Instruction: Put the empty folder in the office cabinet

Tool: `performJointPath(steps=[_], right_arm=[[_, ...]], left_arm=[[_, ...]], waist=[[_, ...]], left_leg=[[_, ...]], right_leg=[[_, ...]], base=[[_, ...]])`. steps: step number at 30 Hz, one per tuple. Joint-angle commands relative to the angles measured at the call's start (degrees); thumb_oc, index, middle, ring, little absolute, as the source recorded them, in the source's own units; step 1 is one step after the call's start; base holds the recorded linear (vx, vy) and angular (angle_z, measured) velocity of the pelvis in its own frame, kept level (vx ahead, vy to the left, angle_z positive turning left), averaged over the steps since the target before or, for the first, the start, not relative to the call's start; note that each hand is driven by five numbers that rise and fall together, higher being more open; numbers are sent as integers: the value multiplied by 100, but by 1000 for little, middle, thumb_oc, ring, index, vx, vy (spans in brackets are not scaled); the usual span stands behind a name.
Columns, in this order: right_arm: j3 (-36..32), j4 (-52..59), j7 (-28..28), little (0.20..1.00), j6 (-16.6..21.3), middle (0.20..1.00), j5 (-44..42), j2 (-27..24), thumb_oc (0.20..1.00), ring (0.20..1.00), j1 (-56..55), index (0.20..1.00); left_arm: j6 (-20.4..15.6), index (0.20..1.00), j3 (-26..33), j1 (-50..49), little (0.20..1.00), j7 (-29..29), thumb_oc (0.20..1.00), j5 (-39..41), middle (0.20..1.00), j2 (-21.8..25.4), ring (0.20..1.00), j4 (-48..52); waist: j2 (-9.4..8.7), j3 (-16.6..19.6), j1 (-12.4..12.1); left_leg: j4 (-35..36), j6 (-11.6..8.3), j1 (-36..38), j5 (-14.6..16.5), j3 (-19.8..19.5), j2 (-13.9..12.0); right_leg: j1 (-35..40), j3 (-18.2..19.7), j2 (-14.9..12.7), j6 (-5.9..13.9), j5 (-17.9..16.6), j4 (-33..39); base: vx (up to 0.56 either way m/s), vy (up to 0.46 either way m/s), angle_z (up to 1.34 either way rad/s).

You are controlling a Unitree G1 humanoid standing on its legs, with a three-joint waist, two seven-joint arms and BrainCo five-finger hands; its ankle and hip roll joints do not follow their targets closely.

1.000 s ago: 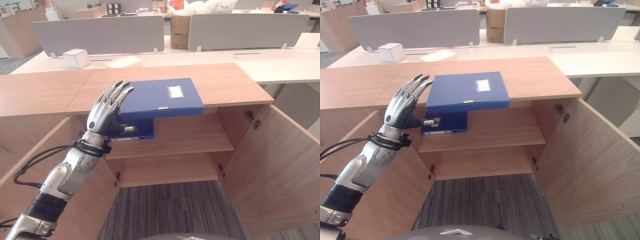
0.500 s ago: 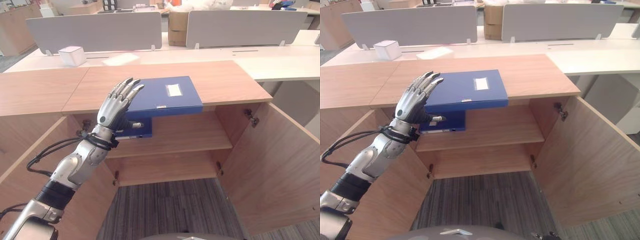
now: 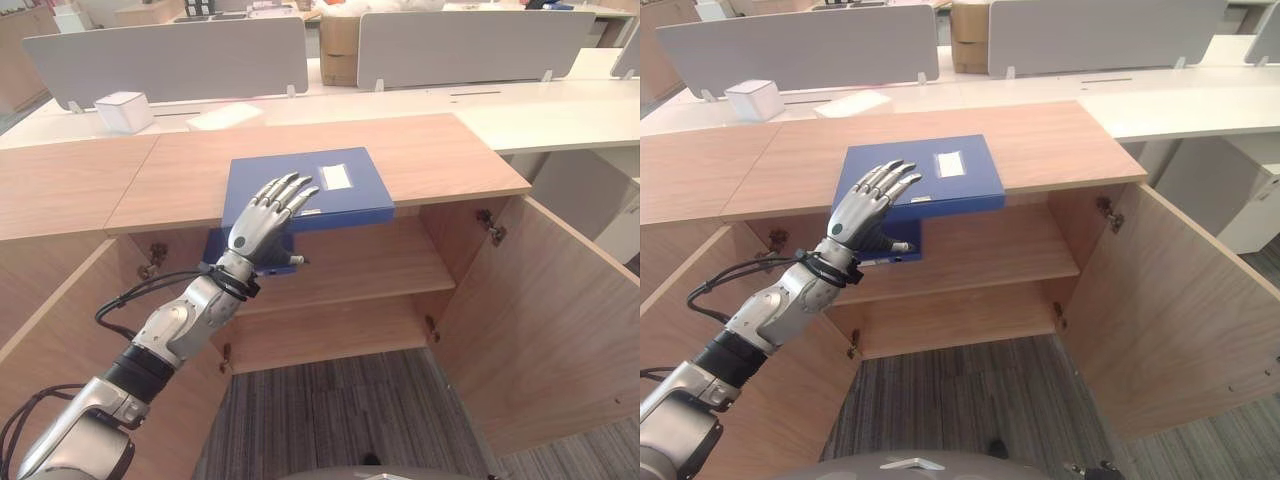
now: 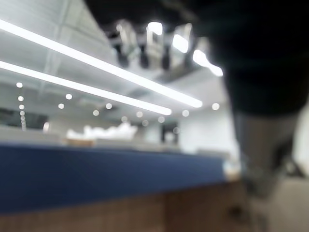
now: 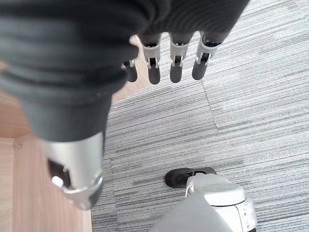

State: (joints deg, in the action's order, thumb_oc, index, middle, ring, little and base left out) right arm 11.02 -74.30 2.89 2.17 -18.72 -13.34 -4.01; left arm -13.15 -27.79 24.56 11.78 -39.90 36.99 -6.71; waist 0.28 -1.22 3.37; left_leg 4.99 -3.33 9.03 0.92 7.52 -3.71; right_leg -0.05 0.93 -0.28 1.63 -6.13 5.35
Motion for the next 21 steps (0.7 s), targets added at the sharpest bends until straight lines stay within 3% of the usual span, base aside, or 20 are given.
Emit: performJointPath(steps=[1,21], right_arm=[[171,-175,-119,1000,83,1000,-40,-84,1000,1000,298,1000],[172,-92,-181,1000,154,1000,-224,-21,1000,1000,352,1000]], left_arm=[[91,1000,138,886,1000,162,1000,-155,1000,89,1000,-285],[288,1000,146,1024,1000,302,1000,-232,1000,16,1000,-551]], waist=[[-251,-40,134],[-354,-114,136]], left_leg=[[1,-102,-121,343,-134,-50],[1,-118,-300,357,-84,-94]], right_leg=[[503,96,-331,453,383,-35],[313,126,-278,478,393,-35]], base=[[0,0,0],[5,-1,-2]])
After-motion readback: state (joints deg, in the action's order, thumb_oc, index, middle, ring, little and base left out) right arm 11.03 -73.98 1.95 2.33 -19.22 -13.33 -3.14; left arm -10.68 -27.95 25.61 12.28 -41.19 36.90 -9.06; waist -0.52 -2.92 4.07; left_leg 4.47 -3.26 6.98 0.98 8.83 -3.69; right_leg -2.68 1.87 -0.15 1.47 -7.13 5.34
